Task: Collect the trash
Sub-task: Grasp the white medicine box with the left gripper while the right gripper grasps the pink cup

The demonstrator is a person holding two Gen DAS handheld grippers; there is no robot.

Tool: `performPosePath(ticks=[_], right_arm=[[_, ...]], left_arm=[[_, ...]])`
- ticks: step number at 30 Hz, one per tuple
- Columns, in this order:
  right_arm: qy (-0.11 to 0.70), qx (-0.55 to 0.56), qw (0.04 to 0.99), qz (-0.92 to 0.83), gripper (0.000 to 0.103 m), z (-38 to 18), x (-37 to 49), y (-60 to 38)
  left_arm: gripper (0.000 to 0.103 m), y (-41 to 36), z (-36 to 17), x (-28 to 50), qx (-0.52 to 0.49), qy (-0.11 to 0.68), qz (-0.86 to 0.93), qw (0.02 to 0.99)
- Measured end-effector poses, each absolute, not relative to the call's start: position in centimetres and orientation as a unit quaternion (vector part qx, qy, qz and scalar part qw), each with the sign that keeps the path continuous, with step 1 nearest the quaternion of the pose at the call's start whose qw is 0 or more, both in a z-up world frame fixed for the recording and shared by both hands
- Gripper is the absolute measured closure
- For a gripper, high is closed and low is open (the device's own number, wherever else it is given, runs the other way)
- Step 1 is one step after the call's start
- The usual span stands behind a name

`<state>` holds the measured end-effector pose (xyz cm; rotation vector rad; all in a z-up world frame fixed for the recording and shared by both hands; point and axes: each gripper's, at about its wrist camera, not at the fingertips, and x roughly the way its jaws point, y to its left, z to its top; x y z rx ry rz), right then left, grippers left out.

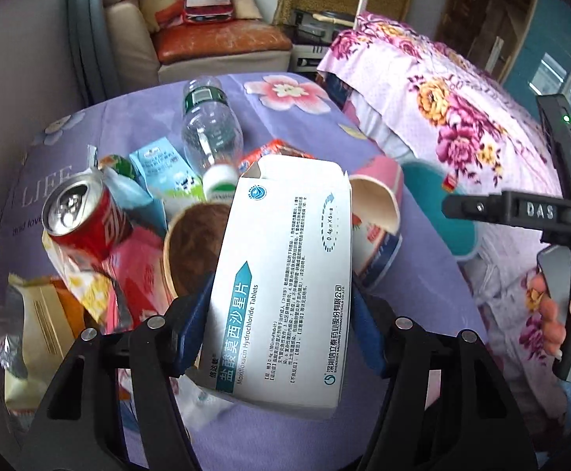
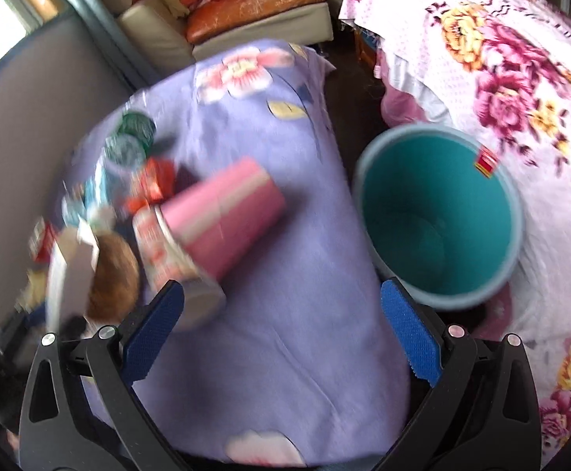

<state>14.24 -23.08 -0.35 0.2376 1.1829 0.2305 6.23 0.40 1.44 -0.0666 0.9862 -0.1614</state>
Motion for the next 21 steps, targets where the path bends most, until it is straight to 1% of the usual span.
performPosePath(ticks=[4,10,11,12,13,15,18,21], right_arm=[[0.572,0.141,0.799,0.12,0.006,-1.0,17.8,-21.6],[0.609,0.175,0.761,0.14,0.006,-4.4,21.0,-19.8],[0.613,0.18,0.755,0.147,0.01,-4.9,21.3,-19.5],[0.616,0.193,0.746,0.162,0.022,-5.4,21.5,-19.2],[0.615,0.206,0.741,0.175,0.025,-5.7,21.6,-18.9],[0.601,0.197,0.753,0.184,0.035,-5.3,21.4,-18.3],[0.588,0.181,0.764,0.192,0.042,-4.4,21.1,-17.9],[0.569,0.175,0.781,0.19,0.043,-3.0,20.8,-18.5]], left_arm=[[0.037,2.0,2.2,7.3,-0.047,0.465,-0.068,0.881],[0.037,3.3,2.3,7.3,-0.048,0.463,-0.063,0.883],[0.037,3.3,2.2,7.4,-0.049,0.463,-0.064,0.883],[0.037,3.3,2.1,7.5,-0.05,0.464,-0.065,0.882],[0.037,3.3,2.0,7.6,-0.05,0.465,-0.064,0.882],[0.037,3.2,1.9,7.8,-0.052,0.466,-0.064,0.881],[0.037,3.0,2.0,8.0,-0.05,0.465,-0.066,0.882],[0.037,2.4,2.6,8.2,-0.043,0.459,-0.071,0.884]])
